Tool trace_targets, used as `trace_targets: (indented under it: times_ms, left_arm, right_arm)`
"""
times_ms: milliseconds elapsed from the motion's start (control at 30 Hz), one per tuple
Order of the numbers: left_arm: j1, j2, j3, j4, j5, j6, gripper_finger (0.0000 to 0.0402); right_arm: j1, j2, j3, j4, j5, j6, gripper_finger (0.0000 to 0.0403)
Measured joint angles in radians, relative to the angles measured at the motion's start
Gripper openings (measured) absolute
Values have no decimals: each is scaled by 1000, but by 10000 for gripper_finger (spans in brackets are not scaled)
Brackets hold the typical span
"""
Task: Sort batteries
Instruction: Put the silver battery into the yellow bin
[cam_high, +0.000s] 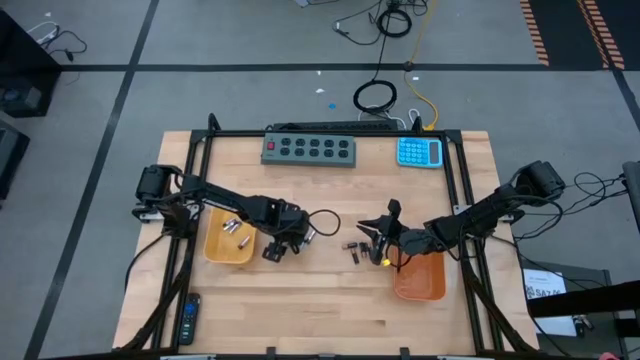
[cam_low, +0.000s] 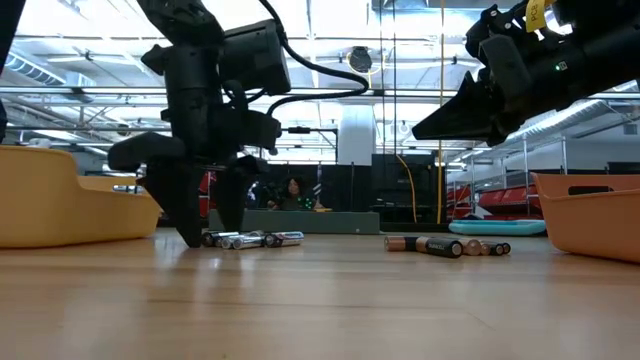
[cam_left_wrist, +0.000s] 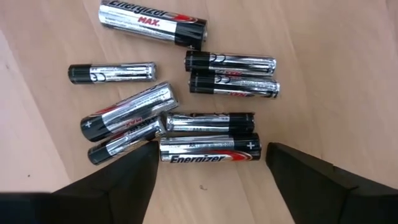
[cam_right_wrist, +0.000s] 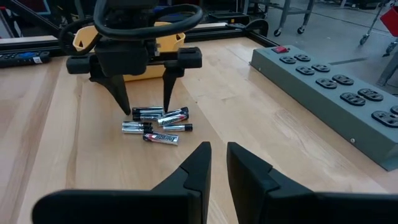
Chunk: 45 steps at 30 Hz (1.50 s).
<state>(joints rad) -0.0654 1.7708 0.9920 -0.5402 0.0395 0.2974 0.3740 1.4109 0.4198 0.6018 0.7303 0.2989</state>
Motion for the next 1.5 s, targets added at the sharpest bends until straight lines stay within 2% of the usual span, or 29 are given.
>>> trace_targets:
  times_ms: [233, 600, 967, 1033, 1133, 1267, 1500]
  left_arm:
    - [1, 1, 0, 23, 13, -30, 217]
    - [-4, 1, 1, 19, 10, -157, 217]
    - [-28, 1, 1, 9, -20, -196, 217]
    - [-29, 0, 1, 4, -28, -215, 217]
    - [-32, -21, -1, -36, -36, -239, 217]
    - [-48, -84, 0, -66, -73, -293, 217]
    - [-110, -229, 0, -197, -91, -512, 217]
  right_arm:
    - [0, 0, 0, 0, 2, 0, 43]
    - [-4, 0, 0, 0, 3, -20, 43]
    - [-37, 0, 0, 0, -1, -49, 43]
    - [-38, 0, 0, 0, -49, -49, 43]
    - [-46, 2, 0, 19, -218, -56, 43]
    - [-45, 53, 37, 12, -234, -75, 43]
    - [-46, 211, 219, -118, -321, -126, 43]
